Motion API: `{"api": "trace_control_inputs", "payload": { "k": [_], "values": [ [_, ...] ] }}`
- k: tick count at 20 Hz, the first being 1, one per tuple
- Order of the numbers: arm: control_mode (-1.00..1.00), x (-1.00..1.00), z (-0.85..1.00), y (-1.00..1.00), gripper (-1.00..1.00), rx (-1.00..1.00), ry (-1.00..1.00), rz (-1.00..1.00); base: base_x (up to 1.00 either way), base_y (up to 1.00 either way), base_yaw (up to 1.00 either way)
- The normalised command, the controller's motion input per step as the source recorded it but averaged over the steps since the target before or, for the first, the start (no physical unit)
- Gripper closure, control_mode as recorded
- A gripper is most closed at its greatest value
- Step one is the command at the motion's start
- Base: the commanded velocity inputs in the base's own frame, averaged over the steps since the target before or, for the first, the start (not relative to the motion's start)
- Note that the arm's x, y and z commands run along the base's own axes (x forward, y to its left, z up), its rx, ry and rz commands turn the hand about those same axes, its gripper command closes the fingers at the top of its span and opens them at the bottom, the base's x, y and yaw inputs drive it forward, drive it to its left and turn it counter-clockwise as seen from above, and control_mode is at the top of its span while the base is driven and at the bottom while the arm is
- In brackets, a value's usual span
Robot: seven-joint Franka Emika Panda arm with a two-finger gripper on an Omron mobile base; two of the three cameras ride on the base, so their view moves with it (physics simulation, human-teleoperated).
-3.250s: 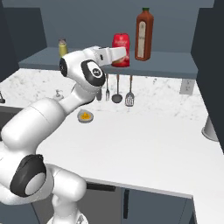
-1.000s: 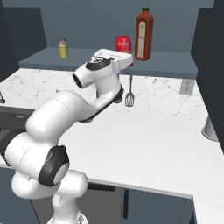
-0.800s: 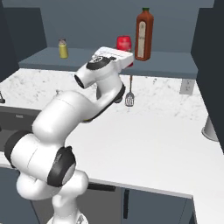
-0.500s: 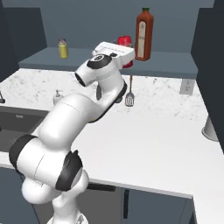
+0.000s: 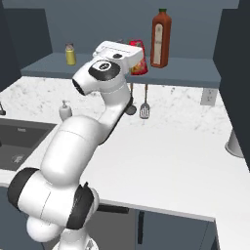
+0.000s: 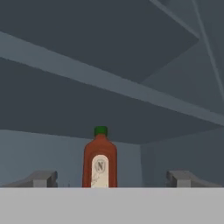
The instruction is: Put the shaker and condiment bottle from the counter next to their counterparts in the cabinet.
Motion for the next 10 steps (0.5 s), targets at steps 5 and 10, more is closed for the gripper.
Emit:
{"api": "trace_control_inputs", "payload": {
  "k": [5,10],
  "values": [
    [-1.00,-0.99,0.18,0.19,-1.00,0.00,0.00,0.00,0.00,0.00,0.00],
    [-1.00,-1.00,0.00,0.33,-1.00,-0.01,0.00,0.00,0.00,0.00,0.00]
  ]
}}
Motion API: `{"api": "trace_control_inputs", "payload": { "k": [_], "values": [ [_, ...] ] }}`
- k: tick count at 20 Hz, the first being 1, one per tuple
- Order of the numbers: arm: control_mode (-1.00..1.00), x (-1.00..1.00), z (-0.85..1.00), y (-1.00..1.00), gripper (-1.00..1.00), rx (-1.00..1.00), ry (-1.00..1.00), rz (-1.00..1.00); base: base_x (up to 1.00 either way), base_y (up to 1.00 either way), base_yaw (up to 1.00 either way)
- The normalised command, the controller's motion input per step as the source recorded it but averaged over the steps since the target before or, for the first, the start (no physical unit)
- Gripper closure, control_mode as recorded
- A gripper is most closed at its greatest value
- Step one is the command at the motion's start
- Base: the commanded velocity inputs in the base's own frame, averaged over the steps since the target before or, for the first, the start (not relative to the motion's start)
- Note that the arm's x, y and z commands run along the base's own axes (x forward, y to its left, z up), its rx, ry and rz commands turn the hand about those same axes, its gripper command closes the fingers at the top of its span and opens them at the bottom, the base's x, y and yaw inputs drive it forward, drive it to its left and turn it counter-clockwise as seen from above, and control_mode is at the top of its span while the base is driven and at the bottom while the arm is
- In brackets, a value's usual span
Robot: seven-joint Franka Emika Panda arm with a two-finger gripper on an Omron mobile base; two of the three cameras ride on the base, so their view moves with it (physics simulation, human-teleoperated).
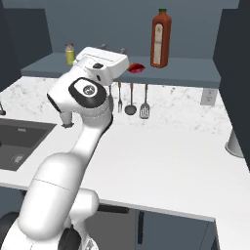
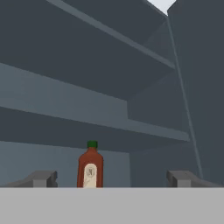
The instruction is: Put the shaker and condiment bottle from the counter next to their counterparts in the cabinet.
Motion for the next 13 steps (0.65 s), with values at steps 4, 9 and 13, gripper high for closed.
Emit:
{"api": "trace_control_inputs", "payload": {
  "k": [4,9,13],
  "values": [
    [-1.00,-1.00,0.00,0.29,-1.00,-0.02,0.03,0.00,0.00,0.00,0.00],
    [-1.00,-1.00,0.09,0.43,-1.00,-0.06,0.19,0.00,0.00,0.00,0.00],
    [-1.00,-1.00,0.15,0.62,-1.00,-0.16,0.42,0.00,0.00,0.00,0.00]
  ]
}}
